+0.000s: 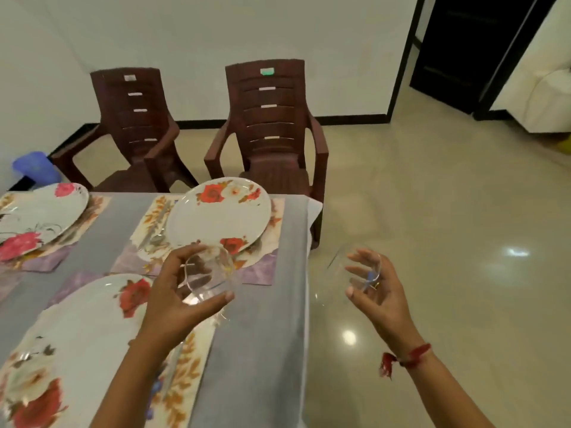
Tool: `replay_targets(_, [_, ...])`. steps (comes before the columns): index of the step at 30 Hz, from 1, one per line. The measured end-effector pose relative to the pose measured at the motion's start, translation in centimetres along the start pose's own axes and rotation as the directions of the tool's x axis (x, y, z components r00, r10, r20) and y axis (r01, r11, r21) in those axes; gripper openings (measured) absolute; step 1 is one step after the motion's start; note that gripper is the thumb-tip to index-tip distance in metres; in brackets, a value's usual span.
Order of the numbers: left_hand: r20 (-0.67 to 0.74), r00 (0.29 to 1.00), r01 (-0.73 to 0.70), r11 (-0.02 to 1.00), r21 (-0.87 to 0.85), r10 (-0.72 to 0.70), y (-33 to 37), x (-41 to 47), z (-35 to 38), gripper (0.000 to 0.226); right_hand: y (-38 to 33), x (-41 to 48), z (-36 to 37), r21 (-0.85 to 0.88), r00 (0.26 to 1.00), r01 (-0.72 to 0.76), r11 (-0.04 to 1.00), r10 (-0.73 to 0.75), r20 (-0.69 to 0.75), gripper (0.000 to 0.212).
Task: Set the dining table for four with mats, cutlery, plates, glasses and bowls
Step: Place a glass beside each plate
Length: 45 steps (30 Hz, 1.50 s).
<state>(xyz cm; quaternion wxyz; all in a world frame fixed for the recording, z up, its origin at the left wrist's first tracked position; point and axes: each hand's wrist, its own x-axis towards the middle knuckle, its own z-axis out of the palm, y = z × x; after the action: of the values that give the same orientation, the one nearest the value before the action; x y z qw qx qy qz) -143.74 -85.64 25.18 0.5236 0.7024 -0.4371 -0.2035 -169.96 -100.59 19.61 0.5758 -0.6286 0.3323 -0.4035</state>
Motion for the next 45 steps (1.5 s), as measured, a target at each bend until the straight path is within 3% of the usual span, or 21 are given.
replay_targets(6, [-0.081,0.993,0.075,0.995,-0.071,-0.08,2.9,-0.1,10.3,0.075,1.6,2.8,-8.8,-0.002,0.996,-0.041,0.999,0.041,0.084,0.057])
replay_targets(13, [-0.195,0.976,0.103,0.995,0.005,-0.1,4.6,1.9,14.5,0.076,1.3,7.5,-10.6,-0.001,0.981,-0.01,1.0,0.01,0.195,0.054])
replay_targets(18, [-0.35,0.928,0.131,0.991,-0.009,-0.126,4.8,4.3,15.6,0.072,1.4,13.5,-10.5,-0.027,0.951,0.009,1.0,0.0,0.309,0.054])
replay_targets(24, [-0.539,0.82,0.172,0.981,-0.089,-0.193,2.7,9.6,17.5,0.068,2.1,23.4,-9.0,-0.046,0.901,0.059,0.997,-0.034,0.433,0.056])
replay_targets(33, [-0.738,0.606,0.28,0.948,-0.15,-0.296,2.4,20.4,18.1,0.069,1.5,39.6,-4.7,-0.007,0.768,0.092,0.996,-0.066,0.637,0.059])
replay_targets(35, [-0.79,0.532,0.306,0.939,-0.156,-0.305,2.2,22.7,18.1,0.068,2.4,43.7,-3.4,0.004,0.722,0.092,0.996,-0.069,0.689,0.06])
replay_targets(45, [-0.976,0.077,0.337,0.927,-0.166,-0.203,3.7,30.6,19.1,0.07,3.5,57.1,7.4,0.166,0.303,0.028,0.986,-0.166,0.938,0.059])
